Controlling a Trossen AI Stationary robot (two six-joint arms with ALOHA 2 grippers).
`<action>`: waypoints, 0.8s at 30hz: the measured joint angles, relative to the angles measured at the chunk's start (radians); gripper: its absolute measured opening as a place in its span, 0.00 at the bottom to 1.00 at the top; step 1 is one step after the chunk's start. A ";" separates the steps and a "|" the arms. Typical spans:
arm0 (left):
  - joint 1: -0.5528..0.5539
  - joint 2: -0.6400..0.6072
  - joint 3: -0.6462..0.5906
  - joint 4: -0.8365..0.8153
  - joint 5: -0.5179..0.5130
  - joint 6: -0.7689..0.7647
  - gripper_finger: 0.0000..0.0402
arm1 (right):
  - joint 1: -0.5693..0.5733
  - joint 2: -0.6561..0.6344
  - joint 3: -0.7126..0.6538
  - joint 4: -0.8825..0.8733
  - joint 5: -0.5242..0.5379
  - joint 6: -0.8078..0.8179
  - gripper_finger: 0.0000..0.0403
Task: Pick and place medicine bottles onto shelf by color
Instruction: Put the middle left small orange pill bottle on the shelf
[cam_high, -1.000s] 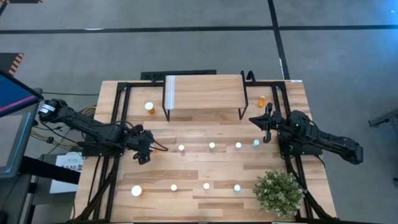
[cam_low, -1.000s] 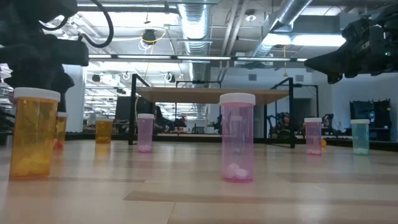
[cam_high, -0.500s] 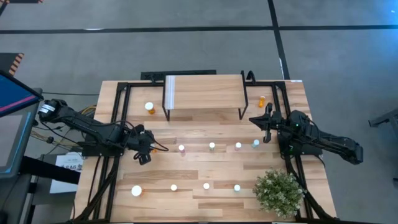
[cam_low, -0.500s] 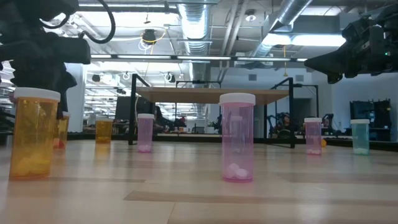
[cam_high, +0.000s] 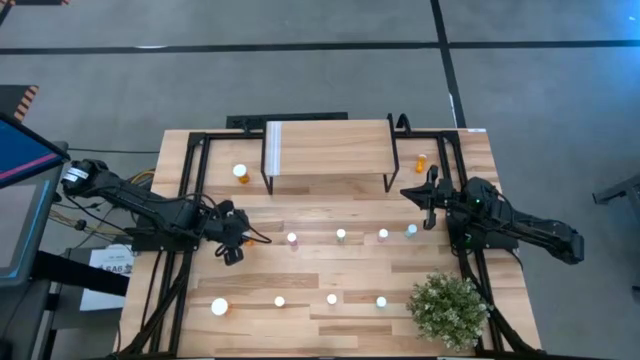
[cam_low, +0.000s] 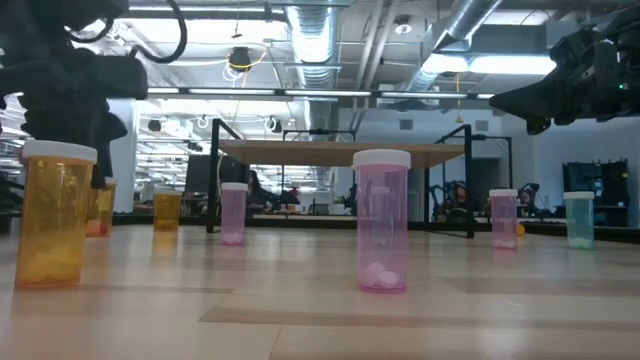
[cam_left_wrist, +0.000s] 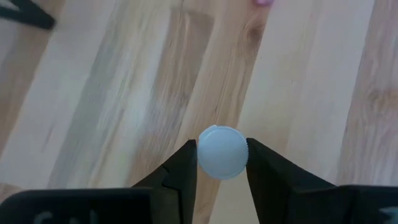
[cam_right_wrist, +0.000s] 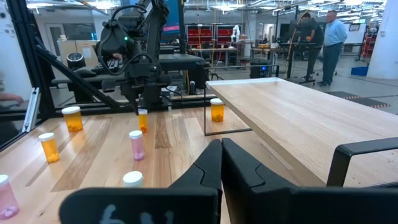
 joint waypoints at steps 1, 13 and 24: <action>0.001 0.000 0.010 0.000 -0.005 0.006 0.25 | 0.000 0.000 0.000 0.000 0.000 0.000 0.07; 0.120 -0.001 0.247 -0.060 -0.046 0.171 0.25 | 0.000 0.000 0.000 0.000 0.000 0.000 0.07; 0.298 -0.001 0.385 -0.108 -0.013 0.355 0.25 | 0.000 0.000 0.000 0.000 0.000 0.000 0.07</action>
